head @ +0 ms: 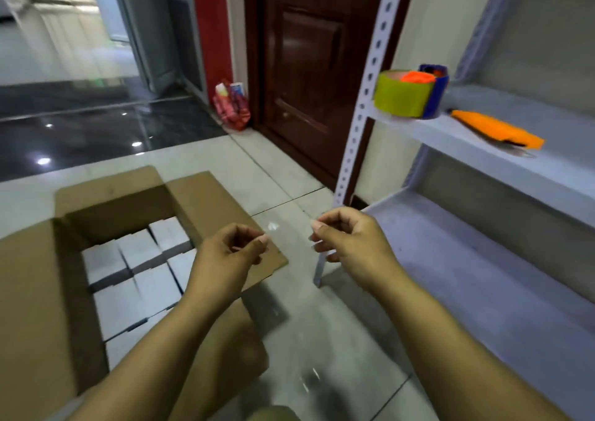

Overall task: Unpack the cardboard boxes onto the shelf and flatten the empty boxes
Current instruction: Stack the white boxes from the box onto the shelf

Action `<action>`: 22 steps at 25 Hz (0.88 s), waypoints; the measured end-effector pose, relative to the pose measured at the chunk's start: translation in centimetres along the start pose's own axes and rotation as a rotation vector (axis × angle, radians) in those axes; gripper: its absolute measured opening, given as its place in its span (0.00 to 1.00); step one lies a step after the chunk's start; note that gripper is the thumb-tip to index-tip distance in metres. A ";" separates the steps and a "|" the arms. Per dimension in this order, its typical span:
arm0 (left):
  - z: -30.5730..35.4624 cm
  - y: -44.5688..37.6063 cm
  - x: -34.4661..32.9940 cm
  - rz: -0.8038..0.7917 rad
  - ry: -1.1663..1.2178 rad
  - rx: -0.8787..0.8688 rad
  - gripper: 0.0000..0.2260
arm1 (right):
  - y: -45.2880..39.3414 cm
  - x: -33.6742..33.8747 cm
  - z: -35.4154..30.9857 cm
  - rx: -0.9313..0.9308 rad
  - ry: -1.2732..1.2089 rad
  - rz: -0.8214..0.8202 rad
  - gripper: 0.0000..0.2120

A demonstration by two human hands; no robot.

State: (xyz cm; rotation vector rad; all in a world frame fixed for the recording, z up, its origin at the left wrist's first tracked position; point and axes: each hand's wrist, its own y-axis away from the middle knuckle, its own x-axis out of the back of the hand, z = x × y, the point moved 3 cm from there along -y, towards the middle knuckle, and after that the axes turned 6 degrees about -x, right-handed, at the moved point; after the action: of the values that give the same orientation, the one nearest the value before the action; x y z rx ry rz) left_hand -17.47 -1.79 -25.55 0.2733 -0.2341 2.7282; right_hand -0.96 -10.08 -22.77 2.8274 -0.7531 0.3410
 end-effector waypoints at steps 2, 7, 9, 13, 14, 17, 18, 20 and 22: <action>-3.3 -0.1 2.6 0.068 -0.045 0.063 0.02 | -1.4 -3.4 1.2 -0.012 0.072 -0.067 0.04; -11.4 0.6 7.4 0.160 -0.229 0.212 0.02 | -4.2 -11.0 5.0 -0.005 0.354 -0.188 0.04; -14.2 1.3 8.7 0.165 -0.317 0.271 0.04 | -5.0 -13.9 6.8 0.000 0.537 -0.266 0.06; -18.5 2.2 9.8 0.075 -0.430 0.382 0.13 | -6.5 -18.5 10.0 0.110 0.949 -0.392 0.24; -19.5 2.2 10.0 0.040 -0.461 0.403 0.15 | -6.9 -19.4 10.8 0.136 1.029 -0.426 0.28; -22.6 2.4 9.9 -0.091 -0.491 0.471 0.17 | -8.2 -21.5 13.5 0.115 1.152 -0.533 0.35; -23.4 2.5 9.8 -0.119 -0.484 0.494 0.15 | -8.5 -21.7 14.4 0.089 1.157 -0.546 0.35; -24.3 2.5 9.6 -0.130 -0.487 0.502 0.10 | -9.1 -21.6 15.6 0.062 1.142 -0.535 0.36; -24.3 2.4 9.5 -0.124 -0.554 0.463 0.06 | -9.4 -21.2 16.3 0.063 1.109 -0.509 0.35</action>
State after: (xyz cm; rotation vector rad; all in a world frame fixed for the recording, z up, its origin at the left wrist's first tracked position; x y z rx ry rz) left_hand -30.80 4.34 -47.27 1.1309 0.2685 2.4916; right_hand -11.33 3.73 -45.30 2.1833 0.2055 1.6003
